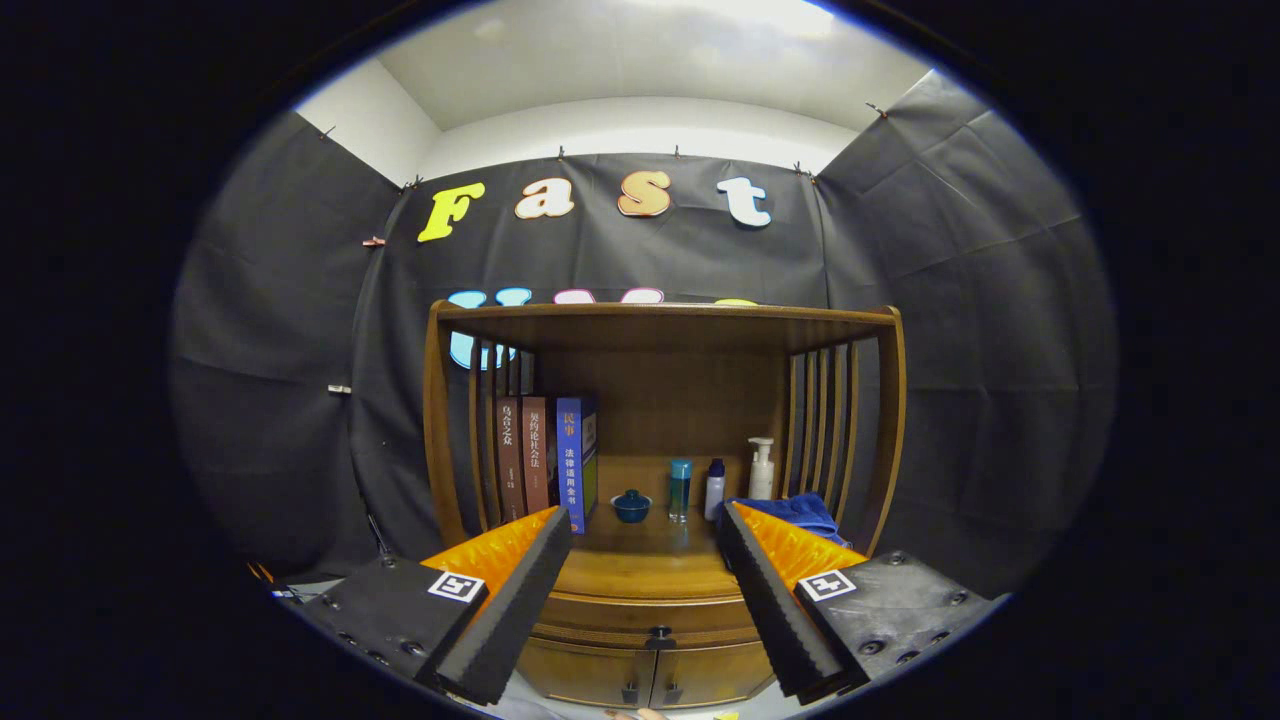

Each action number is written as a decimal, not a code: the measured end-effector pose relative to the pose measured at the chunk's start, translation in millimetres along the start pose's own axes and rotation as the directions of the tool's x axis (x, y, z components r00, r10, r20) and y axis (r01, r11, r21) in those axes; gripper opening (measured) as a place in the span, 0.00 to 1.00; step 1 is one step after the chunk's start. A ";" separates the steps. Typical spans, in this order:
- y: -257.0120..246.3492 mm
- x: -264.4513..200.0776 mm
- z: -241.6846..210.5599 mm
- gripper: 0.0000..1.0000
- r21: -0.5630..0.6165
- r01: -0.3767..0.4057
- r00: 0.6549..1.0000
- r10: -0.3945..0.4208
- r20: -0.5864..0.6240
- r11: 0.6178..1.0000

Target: Pull open the drawer, take out the items inside it, and place them on the countertop above the cabinet.

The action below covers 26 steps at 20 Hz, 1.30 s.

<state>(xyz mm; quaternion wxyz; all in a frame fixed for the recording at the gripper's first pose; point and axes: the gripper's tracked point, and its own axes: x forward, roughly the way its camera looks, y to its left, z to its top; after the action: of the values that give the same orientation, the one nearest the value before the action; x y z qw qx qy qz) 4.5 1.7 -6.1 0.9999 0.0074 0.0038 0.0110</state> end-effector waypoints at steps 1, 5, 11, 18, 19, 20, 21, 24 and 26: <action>0.8 0.1 0.7 0.98 -0.001 -0.002 1.000 0.002 0.001 1.000; 0.5 -0.5 1.6 0.98 0.002 -0.006 1.000 0.006 0.008 1.000; -1.2 3.3 -8.4 0.98 0.013 -0.005 1.000 0.005 -0.010 1.000; -8.8 20.9 -50.5 0.98 0.056 -0.004 0.998 0.007 -0.057 0.998; -8.1 24.7 -61.3 0.98 0.067 -0.005 0.997 0.010 -0.071 0.998; -7.7 28.8 -73.1 0.98 0.073 -0.003 0.996 0.010 -0.092 0.997; -8.3 32.4 -84.6 0.98 0.077 0.000 0.994 0.009 -0.111 0.997; -7.7 41.0 -114.6 0.98 0.102 -0.002 0.989 0.017 -0.148 0.995; -9.5 49.2 -137.2 0.98 0.110 0.005 0.985 0.014 -0.174 0.994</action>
<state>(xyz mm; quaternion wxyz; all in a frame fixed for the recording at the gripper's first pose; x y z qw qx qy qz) 52.8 -4.7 -143.8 0.9938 0.0617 0.0919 0.0135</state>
